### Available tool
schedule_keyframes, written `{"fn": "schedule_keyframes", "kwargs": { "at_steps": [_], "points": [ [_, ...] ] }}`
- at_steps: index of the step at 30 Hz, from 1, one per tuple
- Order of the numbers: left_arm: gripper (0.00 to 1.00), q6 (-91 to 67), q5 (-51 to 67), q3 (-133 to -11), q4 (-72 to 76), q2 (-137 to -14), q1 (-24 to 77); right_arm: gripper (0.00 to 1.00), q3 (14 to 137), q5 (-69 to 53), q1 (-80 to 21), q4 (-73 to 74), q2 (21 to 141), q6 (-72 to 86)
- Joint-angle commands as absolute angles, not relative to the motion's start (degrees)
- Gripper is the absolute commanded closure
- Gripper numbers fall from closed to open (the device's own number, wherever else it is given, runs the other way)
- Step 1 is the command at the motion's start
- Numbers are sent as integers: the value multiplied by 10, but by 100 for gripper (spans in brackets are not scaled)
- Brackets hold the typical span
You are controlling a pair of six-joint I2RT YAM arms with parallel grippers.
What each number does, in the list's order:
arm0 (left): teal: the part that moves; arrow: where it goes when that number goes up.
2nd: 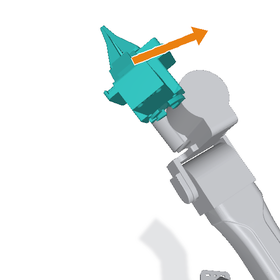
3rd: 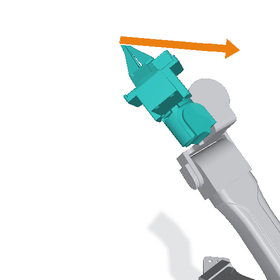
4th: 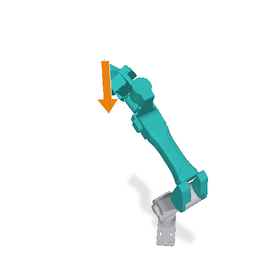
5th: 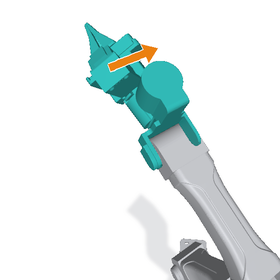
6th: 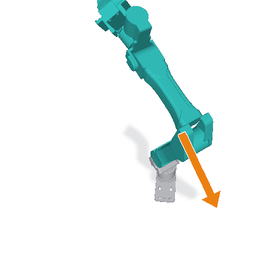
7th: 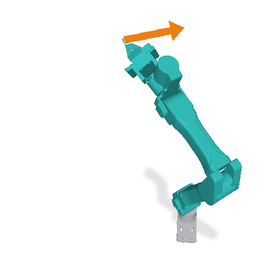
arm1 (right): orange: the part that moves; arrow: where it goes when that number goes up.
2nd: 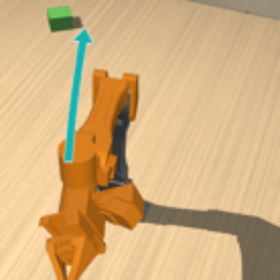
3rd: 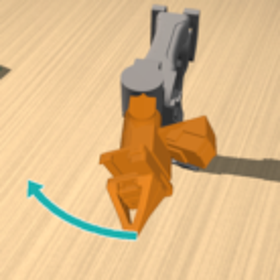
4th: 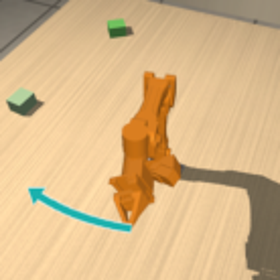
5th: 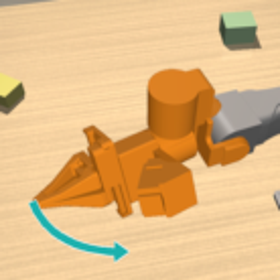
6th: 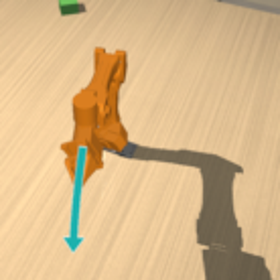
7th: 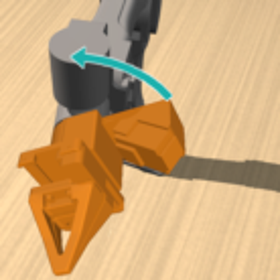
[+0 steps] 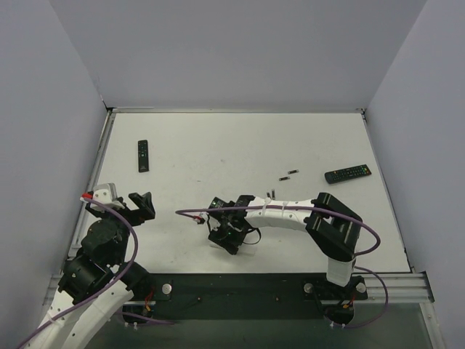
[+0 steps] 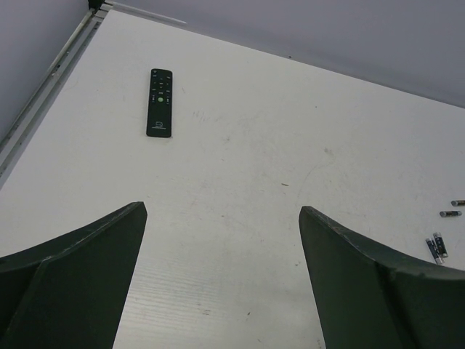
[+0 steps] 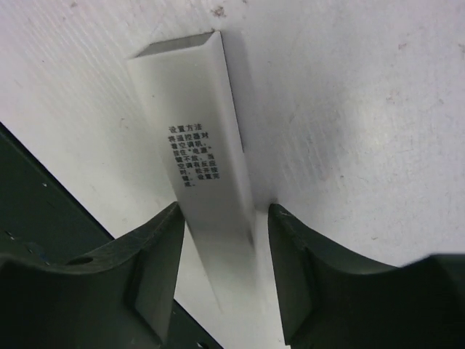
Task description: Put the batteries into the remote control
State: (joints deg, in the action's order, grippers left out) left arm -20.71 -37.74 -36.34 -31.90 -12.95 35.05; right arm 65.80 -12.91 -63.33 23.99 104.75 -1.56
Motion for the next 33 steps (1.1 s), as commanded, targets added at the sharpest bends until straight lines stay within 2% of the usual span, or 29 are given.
{"fn": "schedule_keyframes", "kwargs": {
  "at_steps": [1,4,10,14,19,26,29,33],
  "points": [
    [3,-202,-358,-365,-286,-138,341,67,648,-99,-622,268,1032,22],
    [3,-203,-357,-365,-285,-138,340,78,618,-64,-600,263,998,66],
    [3,-202,-357,-364,-285,-141,338,94,537,33,-493,267,898,187],
    [2,-203,-353,-364,-283,-145,336,93,495,76,-365,292,830,269],
    [3,-205,-348,-366,-284,-156,332,89,471,46,-175,298,792,293],
    [3,-213,-329,-373,-287,-213,330,85,465,32,-29,297,815,258],
    [3,-216,-308,-379,-282,-253,327,81,458,5,19,287,832,245],
    [3,-221,-279,-396,-280,-325,316,72,460,-16,31,279,865,246]
  ]
}}
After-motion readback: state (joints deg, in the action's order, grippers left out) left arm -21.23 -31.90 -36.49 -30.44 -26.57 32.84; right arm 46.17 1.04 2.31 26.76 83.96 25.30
